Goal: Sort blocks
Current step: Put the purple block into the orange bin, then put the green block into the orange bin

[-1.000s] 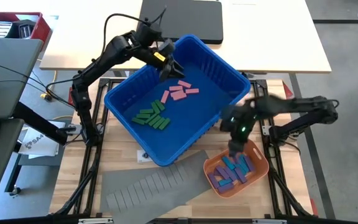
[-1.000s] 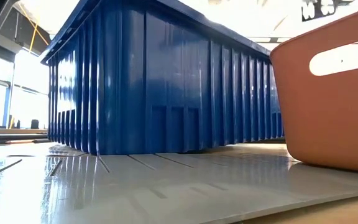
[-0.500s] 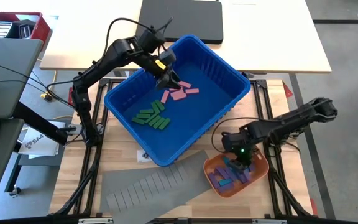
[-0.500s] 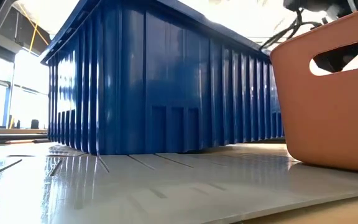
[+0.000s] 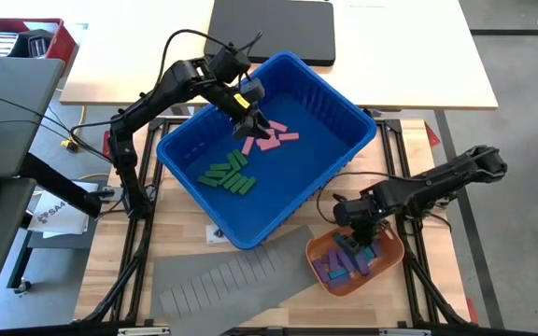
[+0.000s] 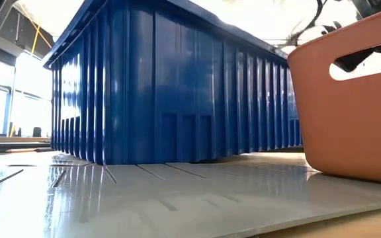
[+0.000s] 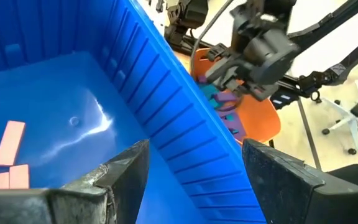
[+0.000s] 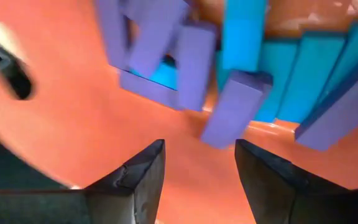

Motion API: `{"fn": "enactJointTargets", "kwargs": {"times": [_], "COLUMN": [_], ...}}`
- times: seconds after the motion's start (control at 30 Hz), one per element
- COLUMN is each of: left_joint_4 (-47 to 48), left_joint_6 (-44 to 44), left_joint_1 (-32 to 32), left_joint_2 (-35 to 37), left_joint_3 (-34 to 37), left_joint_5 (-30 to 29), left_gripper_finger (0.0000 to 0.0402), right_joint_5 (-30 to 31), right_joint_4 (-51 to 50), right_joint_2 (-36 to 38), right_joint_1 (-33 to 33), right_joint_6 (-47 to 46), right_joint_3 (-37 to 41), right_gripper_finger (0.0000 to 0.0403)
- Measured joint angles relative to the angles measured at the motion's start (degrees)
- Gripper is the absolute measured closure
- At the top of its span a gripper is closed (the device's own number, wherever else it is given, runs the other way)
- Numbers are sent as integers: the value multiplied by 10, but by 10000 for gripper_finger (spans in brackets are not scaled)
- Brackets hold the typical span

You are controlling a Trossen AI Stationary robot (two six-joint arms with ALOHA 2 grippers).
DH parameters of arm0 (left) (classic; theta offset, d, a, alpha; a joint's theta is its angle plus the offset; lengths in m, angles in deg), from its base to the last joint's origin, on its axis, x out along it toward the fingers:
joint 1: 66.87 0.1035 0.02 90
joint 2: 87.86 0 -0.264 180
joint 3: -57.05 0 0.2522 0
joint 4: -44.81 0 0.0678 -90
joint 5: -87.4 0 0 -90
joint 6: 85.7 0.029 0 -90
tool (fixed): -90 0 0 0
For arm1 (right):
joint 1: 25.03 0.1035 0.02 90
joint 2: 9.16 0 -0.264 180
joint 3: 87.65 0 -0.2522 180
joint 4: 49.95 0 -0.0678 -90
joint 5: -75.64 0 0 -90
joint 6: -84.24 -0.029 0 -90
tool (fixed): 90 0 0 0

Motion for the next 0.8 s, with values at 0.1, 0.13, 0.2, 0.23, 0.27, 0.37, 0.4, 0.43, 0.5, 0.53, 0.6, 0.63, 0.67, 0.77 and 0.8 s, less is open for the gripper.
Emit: {"fn": "enactJointTargets", "kwargs": {"times": [0.1,0.13,0.2,0.23,0.27,0.37,0.4,0.43,0.5,0.53,0.6,0.63,0.67,0.77,0.8], "left_joint_4": [1,1,2,3,3,4,5,6,6,7,10,9,11,25,31], "left_joint_6": [0,0,0,0,0,0,0,0,-3,-11,-46,-69,-94,-151,-164], "left_joint_1": [0,0,0,0,0,0,0,0,0,0,-3,-4,-5,-6,-6], "left_joint_2": [0,0,0,0,0,0,0,0,0,0,-2,-3,-4,-12,-15], "left_joint_3": [0,0,0,0,0,0,0,0,0,0,1,6,13,48,65], "left_joint_5": [-1,-1,-2,-4,-9,-31,-33,-34,-39,-47,-68,-74,-76,-78,-81], "left_gripper_finger": [154,154,154,154,154,154,154,154,154,154,154,154,154,154,154], "right_joint_5": [30,39,56,65,74,99,113,130,186,220,306,351,393,497,520], "right_joint_4": [-37,-56,-87,-98,-107,-112,-112,-113,-112,-113,-113,-113,-113,-114,-114], "right_joint_2": [0,0,0,0,0,0,0,0,0,0,0,0,0,0,0], "right_joint_1": [0,0,0,0,0,0,0,-2,-5,-6,-10,-13,-16,-30,-36], "right_joint_6": [6,14,34,46,60,107,121,134,157,166,182,190,197,224,234], "right_joint_3": [-52,-72,-119,-143,-167,-243,-267,-289,-332,-350,-382,-394,-405,-424,-427], "right_gripper_finger": [216,216,216,216,216,216,216,216,216,216,215,215,215,215,215]}}
